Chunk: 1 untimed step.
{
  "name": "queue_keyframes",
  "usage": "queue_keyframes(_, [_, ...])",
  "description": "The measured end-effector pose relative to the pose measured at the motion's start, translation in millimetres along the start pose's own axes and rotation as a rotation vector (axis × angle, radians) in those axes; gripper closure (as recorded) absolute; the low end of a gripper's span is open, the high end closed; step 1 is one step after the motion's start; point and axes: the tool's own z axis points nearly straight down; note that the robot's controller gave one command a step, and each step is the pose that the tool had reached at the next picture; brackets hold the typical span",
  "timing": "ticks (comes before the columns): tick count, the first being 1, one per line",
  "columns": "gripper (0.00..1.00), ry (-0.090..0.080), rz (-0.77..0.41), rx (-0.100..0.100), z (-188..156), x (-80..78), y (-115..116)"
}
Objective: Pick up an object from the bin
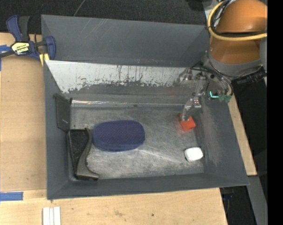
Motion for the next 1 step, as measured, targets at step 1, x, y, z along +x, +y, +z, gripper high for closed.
queue_keyframes(1, [0.0, 0.0, 0.133, 0.001, 135.9, 8.5, -81.1])
